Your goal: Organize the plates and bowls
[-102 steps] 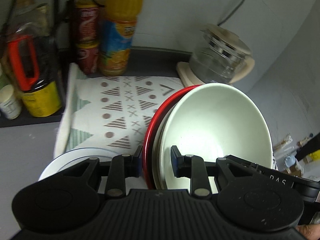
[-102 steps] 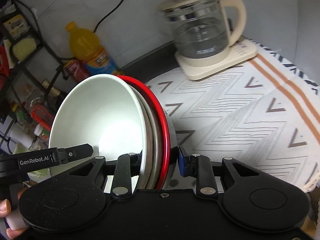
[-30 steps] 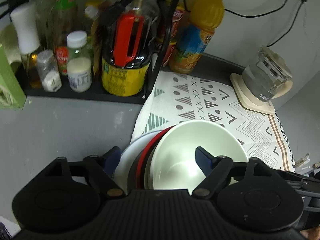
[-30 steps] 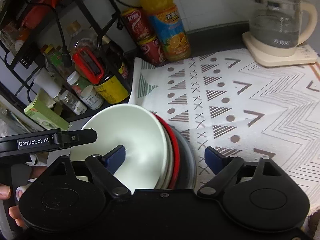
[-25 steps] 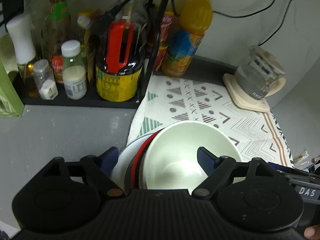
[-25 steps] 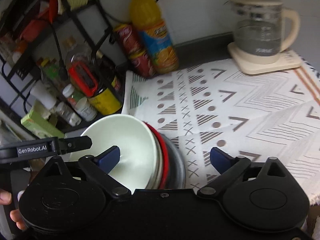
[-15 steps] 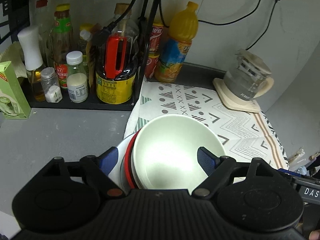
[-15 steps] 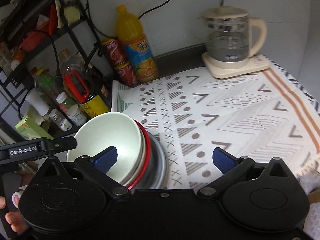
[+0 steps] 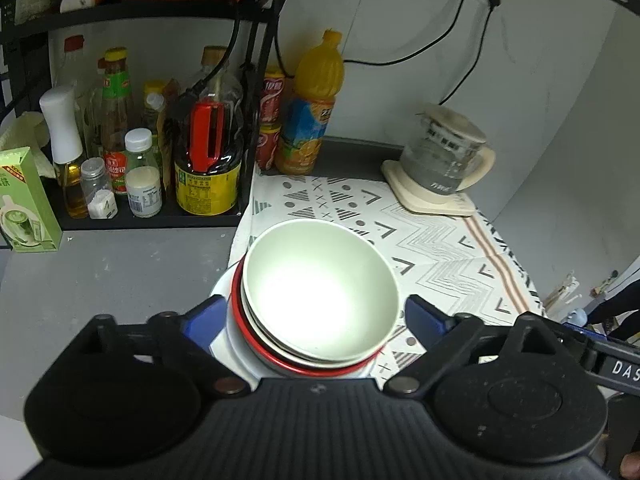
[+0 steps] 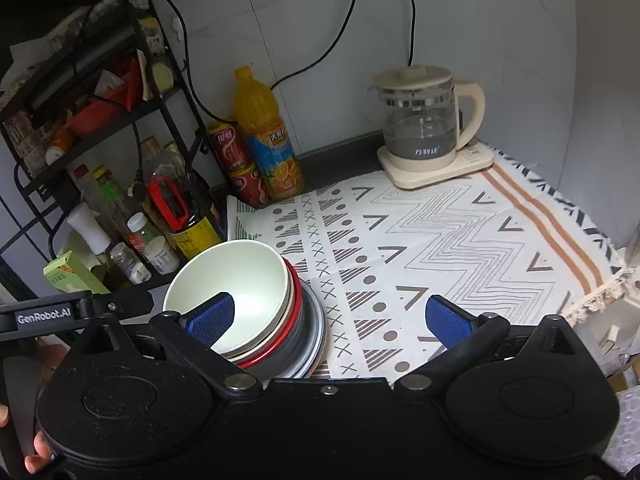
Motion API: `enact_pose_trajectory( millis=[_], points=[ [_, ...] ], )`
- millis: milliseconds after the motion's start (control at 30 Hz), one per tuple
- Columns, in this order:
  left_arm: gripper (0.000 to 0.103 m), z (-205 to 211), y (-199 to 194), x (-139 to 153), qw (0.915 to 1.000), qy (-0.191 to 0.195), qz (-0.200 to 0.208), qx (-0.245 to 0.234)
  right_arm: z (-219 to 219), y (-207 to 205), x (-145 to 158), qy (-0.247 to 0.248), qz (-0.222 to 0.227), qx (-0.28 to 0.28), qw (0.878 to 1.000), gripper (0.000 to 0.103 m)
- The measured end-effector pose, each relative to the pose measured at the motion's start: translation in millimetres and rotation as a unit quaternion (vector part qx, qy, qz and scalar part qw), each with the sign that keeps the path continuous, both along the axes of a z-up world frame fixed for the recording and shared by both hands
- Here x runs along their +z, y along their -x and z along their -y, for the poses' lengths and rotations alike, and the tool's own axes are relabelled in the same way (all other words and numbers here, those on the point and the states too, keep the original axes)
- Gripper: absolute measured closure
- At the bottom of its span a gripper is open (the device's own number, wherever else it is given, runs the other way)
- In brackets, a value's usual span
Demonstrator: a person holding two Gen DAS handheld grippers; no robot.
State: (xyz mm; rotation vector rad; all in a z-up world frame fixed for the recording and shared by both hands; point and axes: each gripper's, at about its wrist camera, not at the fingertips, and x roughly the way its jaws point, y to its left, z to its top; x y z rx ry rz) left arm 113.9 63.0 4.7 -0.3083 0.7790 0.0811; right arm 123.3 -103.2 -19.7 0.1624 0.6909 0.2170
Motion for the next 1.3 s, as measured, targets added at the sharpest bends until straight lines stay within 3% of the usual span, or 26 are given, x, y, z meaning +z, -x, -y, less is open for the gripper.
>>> enact_pose_trajectory(
  millis=[67, 400, 633, 867, 1300],
  points=[
    [0.001, 3, 9, 5, 0.9999, -0.008, 0.009, -0.005, -2, 10, 4, 0.011, 0.008, -0.006, 1.000, 0.000],
    [0.001, 5, 53, 22, 0.9991, -0.025, 0.029, -0.017, -1, 60, 18, 0.024, 0.040, -0.040, 0.998, 0.000],
    [0.001, 3, 79, 26, 0.9991, -0.026, 0.028, -0.018, -3, 87, 22, 0.034, 0.032, -0.053, 0.997, 0.000],
    [0.001, -2, 99, 33, 0.9992, -0.027, 0.009, -0.030, -10, 106, 28, 0.030, 0.034, -0.041, 0.998, 0.000],
    [0.001, -22, 125, 44, 0.9990, -0.043, 0.008, -0.002, -28, 125, 31, 0.029, 0.014, -0.007, 0.999, 0.000]
  ],
)
